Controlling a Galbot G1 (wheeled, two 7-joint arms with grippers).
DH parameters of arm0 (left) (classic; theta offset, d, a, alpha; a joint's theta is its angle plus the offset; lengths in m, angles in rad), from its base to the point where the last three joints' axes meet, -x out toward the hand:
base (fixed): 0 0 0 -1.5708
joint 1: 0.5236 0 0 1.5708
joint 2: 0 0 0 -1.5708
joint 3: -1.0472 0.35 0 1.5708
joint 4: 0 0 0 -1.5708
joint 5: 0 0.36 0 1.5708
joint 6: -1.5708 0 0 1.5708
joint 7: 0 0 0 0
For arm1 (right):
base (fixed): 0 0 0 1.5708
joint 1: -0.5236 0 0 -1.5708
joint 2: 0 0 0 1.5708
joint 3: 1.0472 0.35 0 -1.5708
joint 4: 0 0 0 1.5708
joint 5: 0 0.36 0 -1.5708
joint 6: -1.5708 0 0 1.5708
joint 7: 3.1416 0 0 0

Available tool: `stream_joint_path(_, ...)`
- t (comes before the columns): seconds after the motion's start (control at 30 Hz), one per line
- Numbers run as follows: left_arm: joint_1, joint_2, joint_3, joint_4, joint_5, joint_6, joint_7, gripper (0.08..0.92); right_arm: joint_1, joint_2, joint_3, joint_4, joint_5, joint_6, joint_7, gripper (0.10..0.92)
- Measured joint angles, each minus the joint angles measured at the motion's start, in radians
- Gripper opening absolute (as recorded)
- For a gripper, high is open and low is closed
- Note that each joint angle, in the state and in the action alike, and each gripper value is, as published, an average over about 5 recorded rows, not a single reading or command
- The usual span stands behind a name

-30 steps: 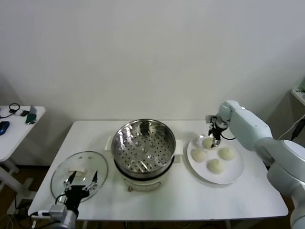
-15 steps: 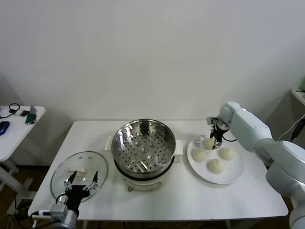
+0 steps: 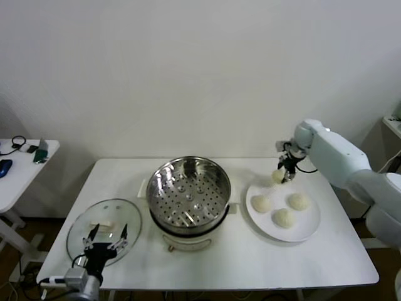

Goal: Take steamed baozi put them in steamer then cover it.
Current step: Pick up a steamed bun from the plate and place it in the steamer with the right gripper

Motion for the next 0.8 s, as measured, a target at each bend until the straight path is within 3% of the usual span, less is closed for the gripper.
stream_joint_path(0.5, 0.007, -0.005, 0.003, -0.025, 0.023, -0.001, 0.001, 0.823, 0.431, 0.030, -0.264, 0.494, 0.129, 0.187, 0.022, 0.645)
stream_joint_path(0.8, 0.013, 0.006, -0.001, -0.037, 0.025, -0.010, 0.002, 0.823, 0.489, 0.157, -0.356, 0.615, 0.111, 0.281, 0.059, 0.648)
